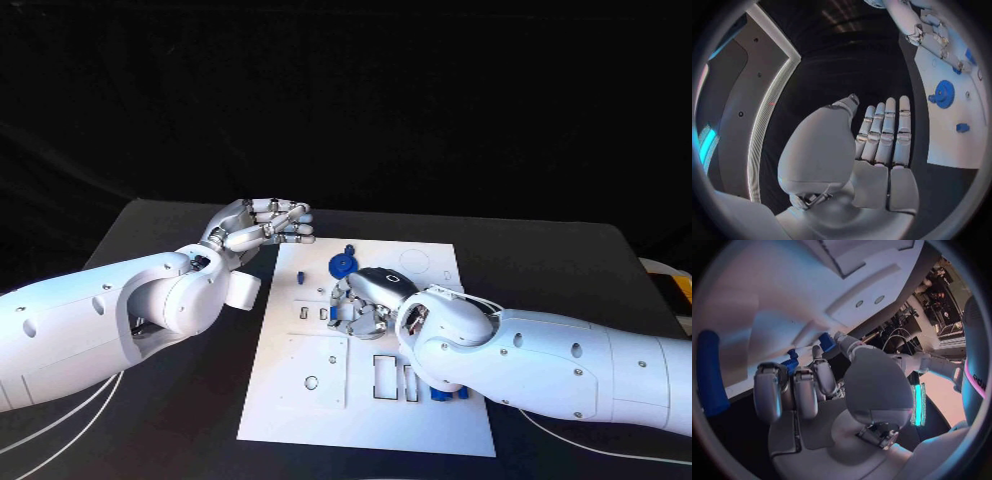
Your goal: Assemble the parts on the task board
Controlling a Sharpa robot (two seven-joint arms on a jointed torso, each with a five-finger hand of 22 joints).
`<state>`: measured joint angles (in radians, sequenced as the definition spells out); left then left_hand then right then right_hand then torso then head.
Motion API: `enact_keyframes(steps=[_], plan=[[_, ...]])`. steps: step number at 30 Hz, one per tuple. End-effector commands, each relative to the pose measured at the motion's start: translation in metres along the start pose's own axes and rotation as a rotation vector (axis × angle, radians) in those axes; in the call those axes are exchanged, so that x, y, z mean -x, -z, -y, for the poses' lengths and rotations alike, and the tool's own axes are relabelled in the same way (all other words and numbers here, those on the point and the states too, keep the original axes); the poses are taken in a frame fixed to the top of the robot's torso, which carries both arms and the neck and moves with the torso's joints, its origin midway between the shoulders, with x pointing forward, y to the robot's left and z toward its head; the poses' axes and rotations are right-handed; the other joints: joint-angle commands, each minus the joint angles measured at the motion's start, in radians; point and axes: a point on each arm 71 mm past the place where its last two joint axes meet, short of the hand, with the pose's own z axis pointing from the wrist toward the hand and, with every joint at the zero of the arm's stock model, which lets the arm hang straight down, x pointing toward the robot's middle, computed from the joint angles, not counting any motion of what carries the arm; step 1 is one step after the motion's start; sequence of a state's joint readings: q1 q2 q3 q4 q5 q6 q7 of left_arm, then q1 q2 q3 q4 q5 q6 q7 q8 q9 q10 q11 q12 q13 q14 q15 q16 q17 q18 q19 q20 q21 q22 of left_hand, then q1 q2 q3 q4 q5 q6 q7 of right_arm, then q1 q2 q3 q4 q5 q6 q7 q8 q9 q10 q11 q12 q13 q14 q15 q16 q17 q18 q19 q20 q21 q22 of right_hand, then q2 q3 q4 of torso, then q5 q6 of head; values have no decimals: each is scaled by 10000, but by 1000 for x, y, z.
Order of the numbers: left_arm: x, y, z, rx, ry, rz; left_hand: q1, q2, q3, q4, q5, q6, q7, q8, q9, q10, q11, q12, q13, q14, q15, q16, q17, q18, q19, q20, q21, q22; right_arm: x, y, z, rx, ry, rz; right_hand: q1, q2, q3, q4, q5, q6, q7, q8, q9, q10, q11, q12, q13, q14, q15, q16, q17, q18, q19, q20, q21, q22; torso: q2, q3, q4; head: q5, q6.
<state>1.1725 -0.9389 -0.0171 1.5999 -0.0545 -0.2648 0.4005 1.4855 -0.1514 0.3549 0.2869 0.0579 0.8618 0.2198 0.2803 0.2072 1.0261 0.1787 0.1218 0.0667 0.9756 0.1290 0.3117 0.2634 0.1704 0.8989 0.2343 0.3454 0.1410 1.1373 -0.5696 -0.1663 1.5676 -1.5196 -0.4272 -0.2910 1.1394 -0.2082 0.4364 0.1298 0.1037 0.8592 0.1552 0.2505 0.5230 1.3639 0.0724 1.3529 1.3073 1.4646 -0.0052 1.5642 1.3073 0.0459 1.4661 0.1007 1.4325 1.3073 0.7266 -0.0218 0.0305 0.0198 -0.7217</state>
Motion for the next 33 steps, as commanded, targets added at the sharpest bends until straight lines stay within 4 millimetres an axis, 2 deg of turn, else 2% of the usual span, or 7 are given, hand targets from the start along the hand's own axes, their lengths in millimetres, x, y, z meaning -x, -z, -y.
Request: enact_keyframes(steps=[1, 12, 18, 21, 24, 27, 33], plan=[[-2, 0, 1, -66, 90, -182, -62, 0, 49, -12, -68, -11, 106, -38, 7, 73, -31, -38, 11, -43, 28, -32, 15, 126, -14, 50, -53, -11, 1, 0, -1, 142, -1, 219, -87, -105, -275, 163, -67, -141, 22, -84, -33, -129, 37, -97, 76, 967, 99, -60, 2217, -29, -34, 93, -87, 1407, 0, 4, 2, -3, 9], [1, -2, -3, 370, -588, -328, -254, -44, -6, 17, -70, -7, 89, -56, 16, 146, -55, -88, 21, 200, -27, 76, 140, 144, 149, 10, 36, 4, 20, 18, 1, 739, -768, 1409, 410, 28, -1089, 577, 273, -370, 118, -240, -88, -242, 119, -154, 5, 945, 174, -93, 2123, 2, -97, 164, -224, 1336, -47, 22, -23, -12, 81], [5, -5, -10, 1021, -2168, -342, -1576, 83, -494, 45, -65, 491, -293, 191, 184, 1666, -595, 572, 404, 2354, -726, 1783, 1281, 153, 1678, -657, 1170, 484, 52, 35, 19, 911, -2203, 1706, 850, 351, -1031, 591, 325, -275, 109, -187, -69, -321, 113, -207, -56, 880, 167, -186, 1855, 110, -369, 167, -633, 1035, -147, 40, -68, -8, 55], [7, -7, -14, 1564, -3003, -485, -2243, 155, -768, 48, -64, 825, -678, 491, 418, 2534, -1027, 1459, 1061, 3522, -1207, 4063, 2797, 131, 2686, -1212, 2504, 1213, 68, 45, 32, 823, -2476, 1854, 1038, 427, -977, 535, 450, -268, 111, -178, -67, -363, 113, -231, -82, 876, 166, -194, 1842, 114, -381, 164, -664, 1022, -214, 65, -91, 5, 123], [6, -7, -21, 2448, -3950, -1011, -2463, 168, -978, 7, 13, 683, -854, 890, 820, 2419, -1189, 3008, 2469, 4211, -1380, 8384, 7281, 82, 2648, -1483, 4157, 2313, 81, 52, 47, 443, -2815, 1979, 1094, 429, -969, 521, 551, -243, 107, -163, -63, -369, 108, -232, -84, 877, 163, -194, 1846, 115, -384, 162, -674, 1019, -296, 93, -120, -70, 118], [2, -8, -27, 3492, -5387, -1876, -2933, 386, -1234, -12, -92, 309, -903, 1770, 1478, 1490, -1380, 5368, 4553, 4827, -1459, 10535, 9798, -264, 3004, -1541, 7361, 5895, 94, 63, 65, -98, -3176, 2151, 1094, 442, -966, 528, 553, -235, 108, -158, -61, -375, 108, -238, -91, 879, 162, -192, 1855, 115, -383, 162, -675, 1020, -352, 135, -124, -24, 95], [-5, -17, -28, 5109, -7915, -2934, -3192, 535, -1385, 88, -70, 157, -1128, 2840, 2241, 1343, -1470, 7400, 6337, 5304, -1599, 11431, 11101, -534, 3464, -1623, 9028, 8069, 106, 74, 90, -916, -3652, 2322, 1107, 465, -957, 535, 590, -212, 105, -144, -57, -378, 105, -241, -95, 883, 161, -187, 1872, 111, -372, 161, -663, 1031, -457, 190, -89, 85, -2]])
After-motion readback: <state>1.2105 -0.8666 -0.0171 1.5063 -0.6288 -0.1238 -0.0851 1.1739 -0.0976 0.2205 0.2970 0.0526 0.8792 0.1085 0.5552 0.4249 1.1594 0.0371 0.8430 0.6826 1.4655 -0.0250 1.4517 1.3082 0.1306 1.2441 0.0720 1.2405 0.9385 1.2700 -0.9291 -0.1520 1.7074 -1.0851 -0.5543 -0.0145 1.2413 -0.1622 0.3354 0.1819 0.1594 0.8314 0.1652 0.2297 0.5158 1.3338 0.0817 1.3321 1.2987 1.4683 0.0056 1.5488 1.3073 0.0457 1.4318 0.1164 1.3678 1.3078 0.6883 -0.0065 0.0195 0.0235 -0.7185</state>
